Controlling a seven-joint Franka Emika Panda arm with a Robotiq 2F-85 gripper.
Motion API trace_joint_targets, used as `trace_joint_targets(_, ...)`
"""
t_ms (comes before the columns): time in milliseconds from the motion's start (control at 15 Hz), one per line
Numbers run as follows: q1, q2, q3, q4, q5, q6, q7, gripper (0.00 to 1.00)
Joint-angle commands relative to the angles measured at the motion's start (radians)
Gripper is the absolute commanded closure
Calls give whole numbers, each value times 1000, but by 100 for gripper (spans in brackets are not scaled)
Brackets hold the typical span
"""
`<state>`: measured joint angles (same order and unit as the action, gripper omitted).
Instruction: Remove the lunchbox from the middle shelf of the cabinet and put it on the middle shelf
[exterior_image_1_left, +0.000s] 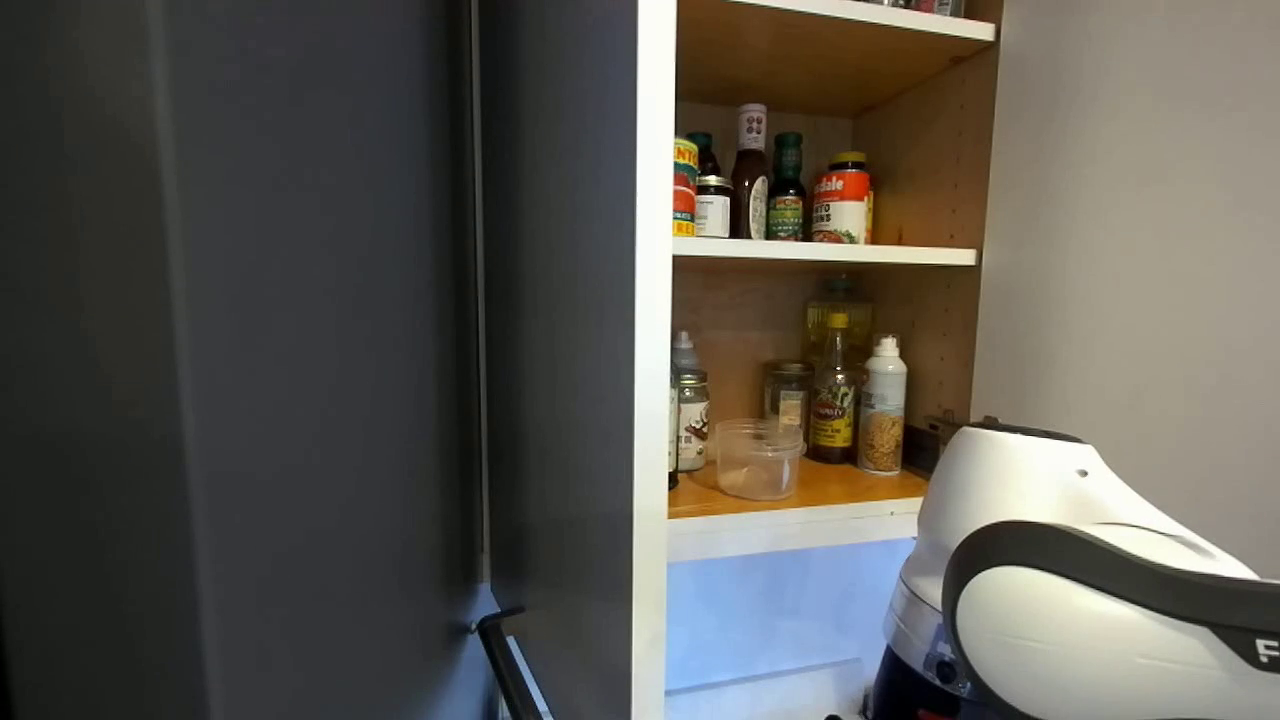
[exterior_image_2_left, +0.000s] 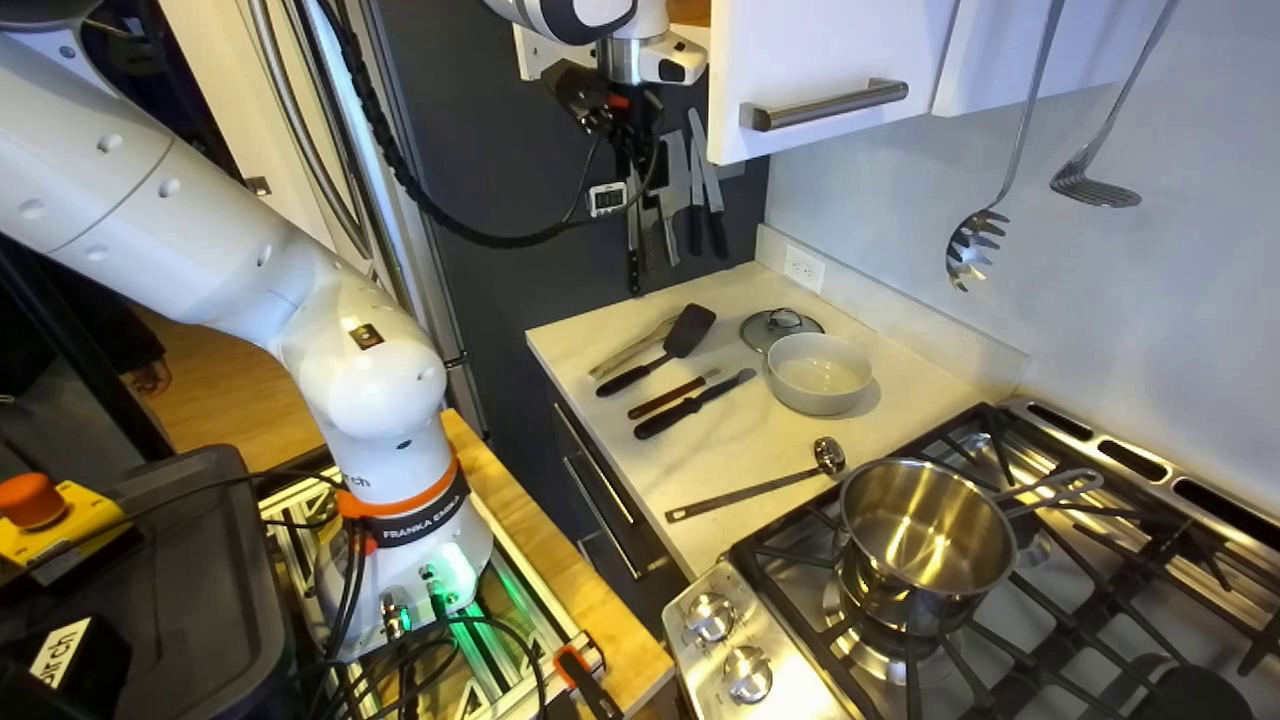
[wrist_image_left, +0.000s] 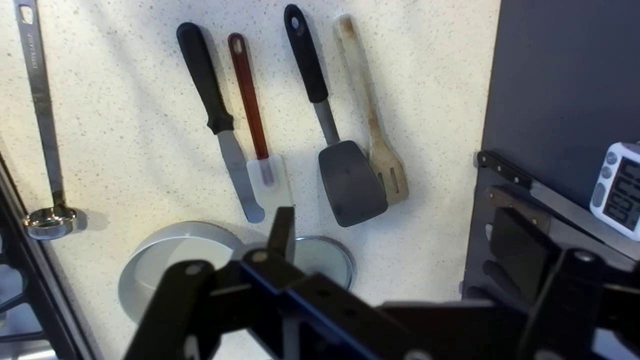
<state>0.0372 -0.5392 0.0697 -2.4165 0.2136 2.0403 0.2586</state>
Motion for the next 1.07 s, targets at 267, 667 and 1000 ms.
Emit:
trace_joint_targets(267, -69, -11, 15, 173, -100, -119, 82, 0)
trace_joint_targets(667, -80, -2, 17, 273, -89, -153, 156, 0)
trace_joint_targets(1000, -90, 15, 32, 319, -93, -175, 204, 0)
